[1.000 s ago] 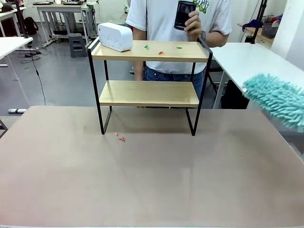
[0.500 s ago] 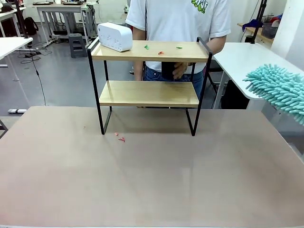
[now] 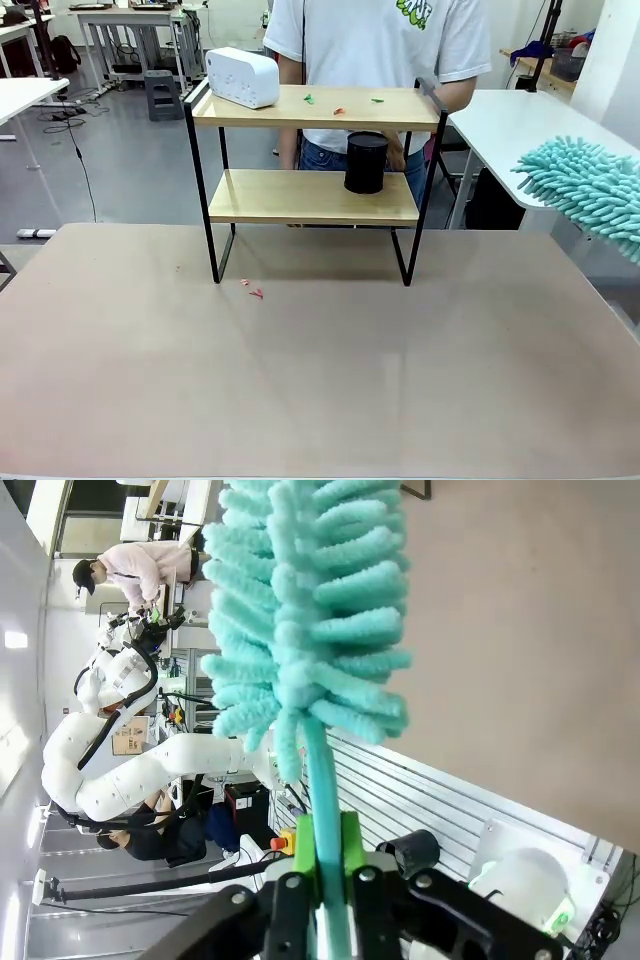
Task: Clean the shelf.
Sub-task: Clean the remaining tier of the Shelf with the Duster once objects are removed.
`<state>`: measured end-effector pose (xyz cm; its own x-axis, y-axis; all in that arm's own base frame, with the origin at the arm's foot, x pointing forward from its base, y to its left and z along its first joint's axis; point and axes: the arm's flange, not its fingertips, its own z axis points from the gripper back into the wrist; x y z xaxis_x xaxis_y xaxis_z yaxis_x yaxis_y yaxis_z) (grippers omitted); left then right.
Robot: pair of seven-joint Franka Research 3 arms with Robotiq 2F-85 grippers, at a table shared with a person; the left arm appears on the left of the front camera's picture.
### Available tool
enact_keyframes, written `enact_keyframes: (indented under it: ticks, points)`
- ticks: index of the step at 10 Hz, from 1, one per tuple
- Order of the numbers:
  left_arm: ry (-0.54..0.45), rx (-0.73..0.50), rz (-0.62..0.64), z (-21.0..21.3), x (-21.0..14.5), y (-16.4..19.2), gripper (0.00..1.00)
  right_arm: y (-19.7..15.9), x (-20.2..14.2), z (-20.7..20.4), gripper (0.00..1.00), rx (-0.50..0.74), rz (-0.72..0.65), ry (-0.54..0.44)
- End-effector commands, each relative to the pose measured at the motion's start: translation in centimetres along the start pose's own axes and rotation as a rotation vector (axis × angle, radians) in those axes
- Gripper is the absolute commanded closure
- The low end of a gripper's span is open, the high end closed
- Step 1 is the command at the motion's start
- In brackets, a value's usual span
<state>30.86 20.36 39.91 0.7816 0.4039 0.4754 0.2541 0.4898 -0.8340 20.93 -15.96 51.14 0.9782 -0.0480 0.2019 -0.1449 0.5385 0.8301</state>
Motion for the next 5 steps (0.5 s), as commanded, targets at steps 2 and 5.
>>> enact_keyframes:
  ticks: [2, 5]
  points:
    - [-0.018, -0.020, -0.018, -0.20, 0.00, -0.02, 0.00, -0.24, 0.09, 0.20, 1.00, 0.000, 0.025, 0.006]
    - [-0.018, -0.020, -0.018, -0.20, 0.00, -0.02, 0.00, -0.24, 0.09, 0.20, 1.00, 0.000, 0.025, 0.006]
